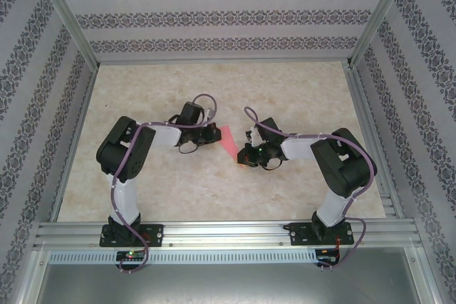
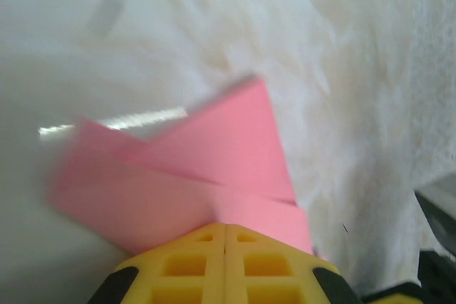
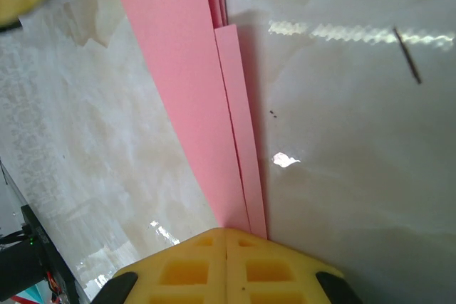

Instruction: Fold a paper plane with a square sheet of paper (pick it up from the middle)

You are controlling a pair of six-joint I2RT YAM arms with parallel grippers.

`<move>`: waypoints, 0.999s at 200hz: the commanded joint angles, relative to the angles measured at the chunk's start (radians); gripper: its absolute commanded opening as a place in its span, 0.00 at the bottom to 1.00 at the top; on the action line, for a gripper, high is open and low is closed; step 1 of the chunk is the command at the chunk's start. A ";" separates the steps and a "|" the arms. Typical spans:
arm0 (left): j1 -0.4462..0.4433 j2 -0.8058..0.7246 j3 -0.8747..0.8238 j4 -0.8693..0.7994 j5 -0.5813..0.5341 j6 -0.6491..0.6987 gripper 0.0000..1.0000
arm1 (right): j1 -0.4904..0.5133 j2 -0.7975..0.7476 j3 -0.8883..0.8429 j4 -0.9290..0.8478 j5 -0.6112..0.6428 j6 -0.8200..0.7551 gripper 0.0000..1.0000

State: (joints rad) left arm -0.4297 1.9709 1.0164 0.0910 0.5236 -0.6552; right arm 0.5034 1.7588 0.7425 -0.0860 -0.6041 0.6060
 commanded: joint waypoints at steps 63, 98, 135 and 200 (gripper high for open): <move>0.125 0.077 0.133 -0.183 -0.159 0.118 0.07 | -0.016 0.095 -0.088 -0.239 0.280 -0.004 0.07; 0.137 0.050 0.164 -0.223 -0.168 0.134 0.08 | 0.000 0.064 -0.060 -0.221 0.248 0.008 0.10; 0.138 -0.050 0.186 -0.290 -0.187 0.131 0.15 | 0.021 -0.014 0.027 -0.222 0.190 0.012 0.17; 0.035 -0.254 0.166 -0.515 -0.369 0.070 0.35 | -0.020 -0.328 0.132 -0.231 0.247 0.035 0.63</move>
State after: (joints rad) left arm -0.3298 1.7679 1.1725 -0.2794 0.2626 -0.5591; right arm 0.5110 1.5372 0.8188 -0.2859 -0.4572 0.6411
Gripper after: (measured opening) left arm 0.317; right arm 0.562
